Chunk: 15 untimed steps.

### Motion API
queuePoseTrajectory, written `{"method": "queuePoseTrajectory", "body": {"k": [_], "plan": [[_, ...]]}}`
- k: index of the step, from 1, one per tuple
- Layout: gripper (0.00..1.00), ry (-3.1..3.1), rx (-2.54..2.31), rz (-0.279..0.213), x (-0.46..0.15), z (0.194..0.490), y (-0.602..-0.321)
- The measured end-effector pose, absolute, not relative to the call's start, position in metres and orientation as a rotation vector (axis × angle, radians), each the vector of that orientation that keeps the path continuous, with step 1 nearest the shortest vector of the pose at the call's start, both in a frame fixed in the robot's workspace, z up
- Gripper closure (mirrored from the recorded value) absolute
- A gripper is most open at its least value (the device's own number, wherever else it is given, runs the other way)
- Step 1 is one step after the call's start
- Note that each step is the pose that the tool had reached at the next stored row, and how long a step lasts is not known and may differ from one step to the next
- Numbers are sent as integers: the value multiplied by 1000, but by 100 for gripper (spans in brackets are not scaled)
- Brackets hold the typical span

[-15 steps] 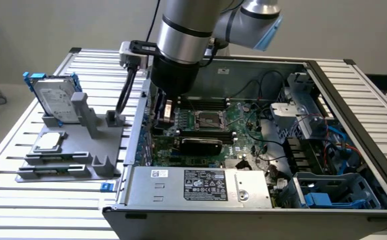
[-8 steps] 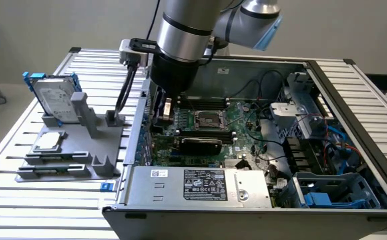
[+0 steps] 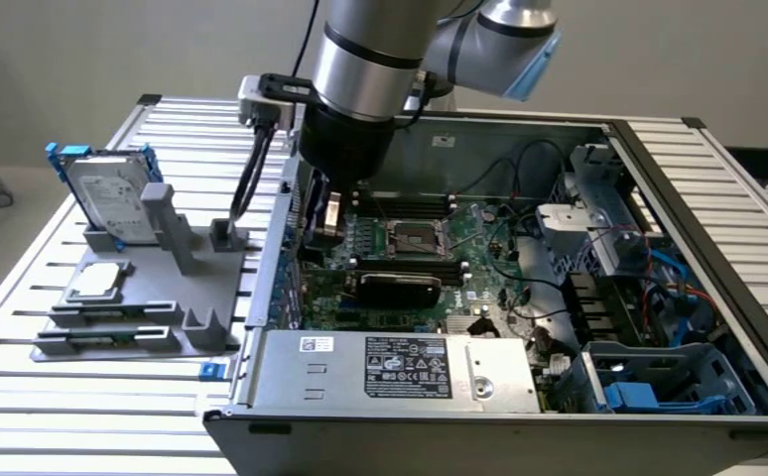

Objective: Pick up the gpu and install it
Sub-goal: 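Press down on the gpu until it lock into place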

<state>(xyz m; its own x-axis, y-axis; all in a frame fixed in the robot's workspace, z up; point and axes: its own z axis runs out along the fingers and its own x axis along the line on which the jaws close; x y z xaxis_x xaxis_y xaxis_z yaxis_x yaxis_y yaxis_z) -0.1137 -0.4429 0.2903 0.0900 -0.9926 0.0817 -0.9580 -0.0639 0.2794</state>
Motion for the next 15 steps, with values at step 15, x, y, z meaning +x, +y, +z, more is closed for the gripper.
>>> {"method": "queuePoseTrajectory", "body": {"k": [15], "plan": [[89, -1951, 2098, -196, -114, 290, -440]]}}
